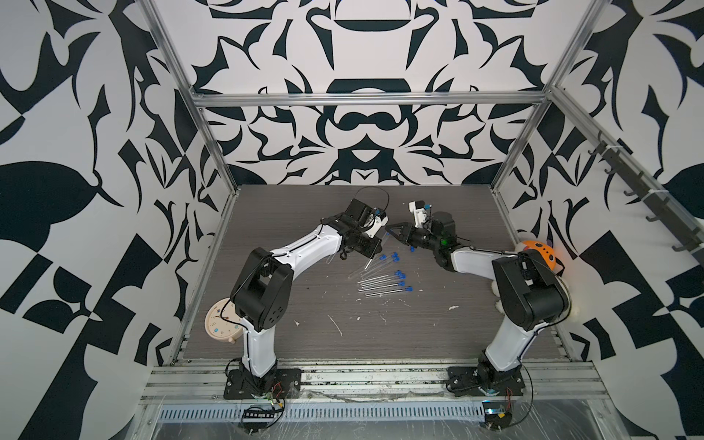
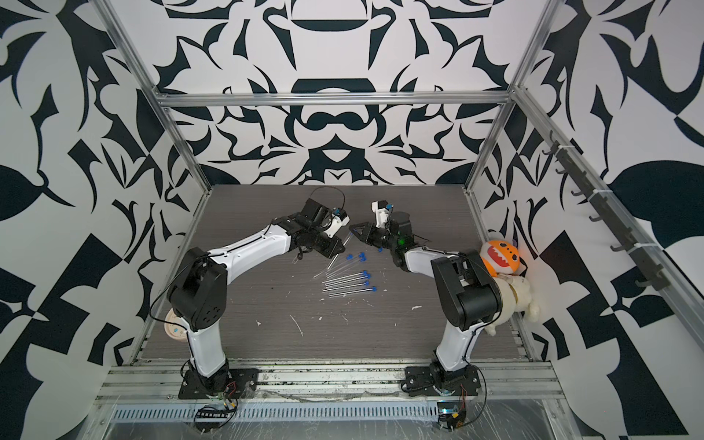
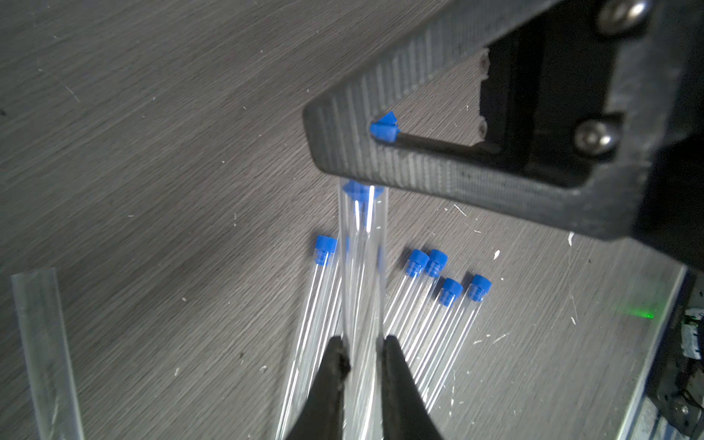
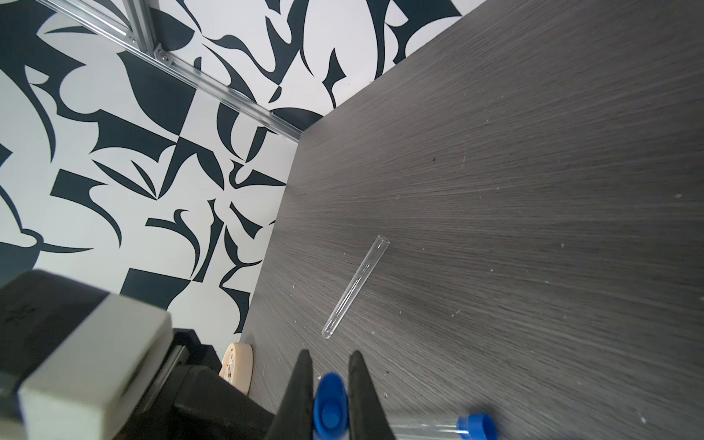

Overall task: Remove stoppers from test tubes
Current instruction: Open the stopper on the test tube.

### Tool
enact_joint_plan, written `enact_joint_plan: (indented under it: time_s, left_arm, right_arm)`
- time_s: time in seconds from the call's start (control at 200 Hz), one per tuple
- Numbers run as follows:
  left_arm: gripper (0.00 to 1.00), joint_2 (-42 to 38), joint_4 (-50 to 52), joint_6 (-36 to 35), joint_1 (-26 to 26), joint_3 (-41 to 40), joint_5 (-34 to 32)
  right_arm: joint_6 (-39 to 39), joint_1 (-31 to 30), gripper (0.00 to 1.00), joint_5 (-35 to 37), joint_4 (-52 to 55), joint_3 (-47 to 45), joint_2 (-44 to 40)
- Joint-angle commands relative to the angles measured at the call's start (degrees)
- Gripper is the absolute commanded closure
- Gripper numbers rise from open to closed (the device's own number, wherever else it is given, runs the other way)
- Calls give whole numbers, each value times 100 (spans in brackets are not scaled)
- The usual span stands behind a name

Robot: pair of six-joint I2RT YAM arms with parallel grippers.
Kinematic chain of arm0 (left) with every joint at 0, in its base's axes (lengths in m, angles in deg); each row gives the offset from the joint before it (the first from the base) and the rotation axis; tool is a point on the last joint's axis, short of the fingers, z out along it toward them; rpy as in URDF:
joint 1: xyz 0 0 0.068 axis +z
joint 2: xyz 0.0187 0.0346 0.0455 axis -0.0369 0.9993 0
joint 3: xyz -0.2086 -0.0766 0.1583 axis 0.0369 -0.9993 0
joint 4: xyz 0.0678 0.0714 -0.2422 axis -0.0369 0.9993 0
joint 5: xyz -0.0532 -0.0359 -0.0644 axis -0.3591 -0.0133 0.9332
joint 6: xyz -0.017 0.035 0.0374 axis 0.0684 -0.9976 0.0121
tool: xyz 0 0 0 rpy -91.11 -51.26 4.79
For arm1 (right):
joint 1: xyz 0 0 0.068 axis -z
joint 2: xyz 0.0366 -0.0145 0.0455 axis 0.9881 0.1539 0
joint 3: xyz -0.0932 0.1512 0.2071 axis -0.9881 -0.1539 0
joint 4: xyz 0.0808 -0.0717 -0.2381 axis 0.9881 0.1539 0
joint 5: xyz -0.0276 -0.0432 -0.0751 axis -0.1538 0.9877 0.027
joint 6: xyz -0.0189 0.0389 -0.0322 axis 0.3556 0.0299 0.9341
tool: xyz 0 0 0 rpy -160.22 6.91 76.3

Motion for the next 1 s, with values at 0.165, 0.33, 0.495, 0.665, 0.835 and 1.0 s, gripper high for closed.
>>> enact_joint_plan:
  time_s: [0.165, 0.33, 0.495, 0.665, 0.835, 1.0]
  left_arm:
    - [100, -137, 595, -103, -46, -263, -31]
    - [100, -181, 595, -122, -46, -299, -81]
    - [100, -210, 639, -166, -46, -313, -110]
    - [100, -281, 806, -294, -45, -316, -235]
    - [100, -278, 856, -346, -51, -320, -248]
    - [100, -203, 862, -358, -122, -291, -261]
  right_arm:
    - [-196, 201, 100, 354, -832, 305, -374]
    - [-364, 231, 100, 317, -1048, 373, -339]
    - [69, 249, 100, 469, -393, 452, -495]
    - [562, 249, 100, 629, 275, 528, -687]
    - [657, 241, 100, 552, 347, 608, -707]
    - [1083, 208, 100, 588, 755, 732, -779]
